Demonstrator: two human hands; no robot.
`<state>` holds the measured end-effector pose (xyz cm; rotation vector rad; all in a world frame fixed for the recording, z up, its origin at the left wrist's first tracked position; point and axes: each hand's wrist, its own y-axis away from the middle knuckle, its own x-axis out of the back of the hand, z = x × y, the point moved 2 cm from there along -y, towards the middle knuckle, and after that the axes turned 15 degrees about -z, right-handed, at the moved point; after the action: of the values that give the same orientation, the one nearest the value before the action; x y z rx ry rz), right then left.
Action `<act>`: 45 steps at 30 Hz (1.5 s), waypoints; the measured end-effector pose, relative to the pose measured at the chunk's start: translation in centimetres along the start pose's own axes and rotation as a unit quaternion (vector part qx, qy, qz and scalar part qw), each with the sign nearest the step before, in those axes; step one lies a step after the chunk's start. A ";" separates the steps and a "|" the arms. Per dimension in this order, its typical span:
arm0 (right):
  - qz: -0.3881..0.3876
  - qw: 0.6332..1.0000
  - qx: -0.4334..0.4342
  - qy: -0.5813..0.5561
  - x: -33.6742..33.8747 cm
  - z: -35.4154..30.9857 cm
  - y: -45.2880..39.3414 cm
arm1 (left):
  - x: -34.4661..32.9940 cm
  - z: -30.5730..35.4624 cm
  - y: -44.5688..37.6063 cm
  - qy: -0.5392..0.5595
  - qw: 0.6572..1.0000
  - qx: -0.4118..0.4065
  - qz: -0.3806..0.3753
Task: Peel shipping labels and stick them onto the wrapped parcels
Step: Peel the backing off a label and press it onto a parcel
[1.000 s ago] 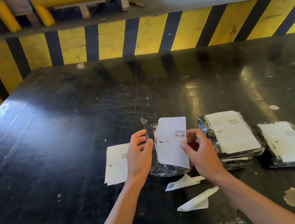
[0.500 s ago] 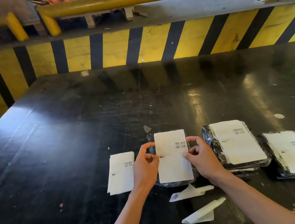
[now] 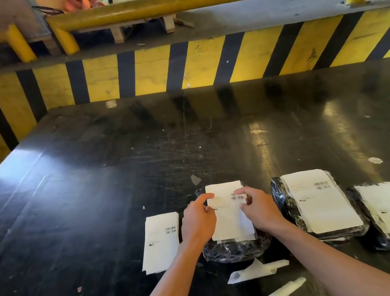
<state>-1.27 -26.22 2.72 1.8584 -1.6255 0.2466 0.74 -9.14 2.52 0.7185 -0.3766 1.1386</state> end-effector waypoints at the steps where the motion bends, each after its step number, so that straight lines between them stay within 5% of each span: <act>1: -0.004 1.000 -0.005 0.002 -0.1 0.1 -0.3 | -0.1 -0.1 -0.2 0.001 1.000 0.006 -0.001; 16: -0.057 0.997 -0.043 0.028 -0.4 0.6 -0.6 | -0.3 -0.6 -0.4 -0.058 0.996 0.054 -0.051; 29: -0.133 0.985 -0.065 0.092 -0.2 2.0 3.1 | -0.4 -2.8 3.6 -0.128 0.972 0.013 -0.196; 35: -0.052 0.975 -0.006 0.216 -0.3 0.6 1.3 | -0.2 -0.8 1.7 -0.178 0.981 -0.064 -0.040; 45: -0.089 0.942 -0.023 0.322 -3.0 1.0 -1.4 | -4.7 -2.3 -2.7 -0.236 0.970 -0.010 -0.056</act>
<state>-0.92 -24.35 -0.15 1.6351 -1.0006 0.6520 1.20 -11.38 -2.92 0.9810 -0.7380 0.8486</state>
